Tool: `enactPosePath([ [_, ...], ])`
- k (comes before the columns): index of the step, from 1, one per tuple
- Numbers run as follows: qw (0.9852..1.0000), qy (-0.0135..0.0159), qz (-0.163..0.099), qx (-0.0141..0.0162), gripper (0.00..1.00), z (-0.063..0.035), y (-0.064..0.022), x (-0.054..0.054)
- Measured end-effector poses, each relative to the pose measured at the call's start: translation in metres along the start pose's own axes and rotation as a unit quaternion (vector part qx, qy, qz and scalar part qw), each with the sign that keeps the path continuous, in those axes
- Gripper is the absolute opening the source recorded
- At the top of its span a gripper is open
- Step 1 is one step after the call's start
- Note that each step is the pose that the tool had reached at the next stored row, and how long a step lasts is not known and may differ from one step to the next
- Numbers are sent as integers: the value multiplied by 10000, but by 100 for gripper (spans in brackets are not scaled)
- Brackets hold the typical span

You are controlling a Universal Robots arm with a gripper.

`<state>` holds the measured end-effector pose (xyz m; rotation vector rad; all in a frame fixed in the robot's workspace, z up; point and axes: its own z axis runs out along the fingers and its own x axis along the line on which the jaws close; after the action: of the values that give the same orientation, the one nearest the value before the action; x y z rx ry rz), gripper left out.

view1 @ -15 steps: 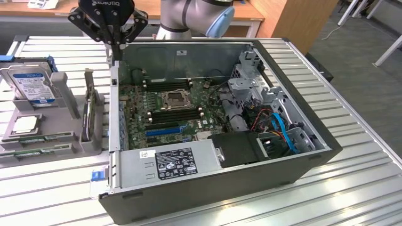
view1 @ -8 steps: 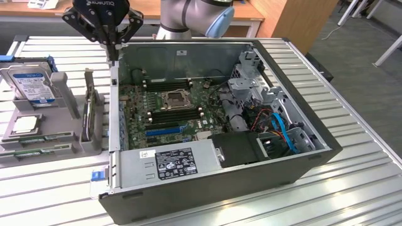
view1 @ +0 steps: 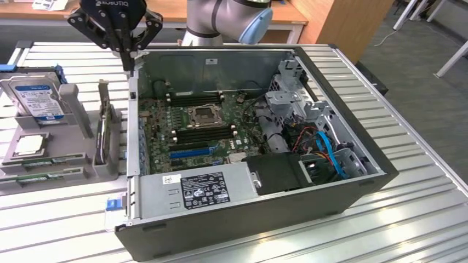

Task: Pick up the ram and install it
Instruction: 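Reach for the ram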

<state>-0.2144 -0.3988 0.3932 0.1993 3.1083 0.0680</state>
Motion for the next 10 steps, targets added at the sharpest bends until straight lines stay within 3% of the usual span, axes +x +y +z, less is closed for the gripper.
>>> enactPosePath([
  [10,10000,0,11,1,10,-3,-11,84],
])
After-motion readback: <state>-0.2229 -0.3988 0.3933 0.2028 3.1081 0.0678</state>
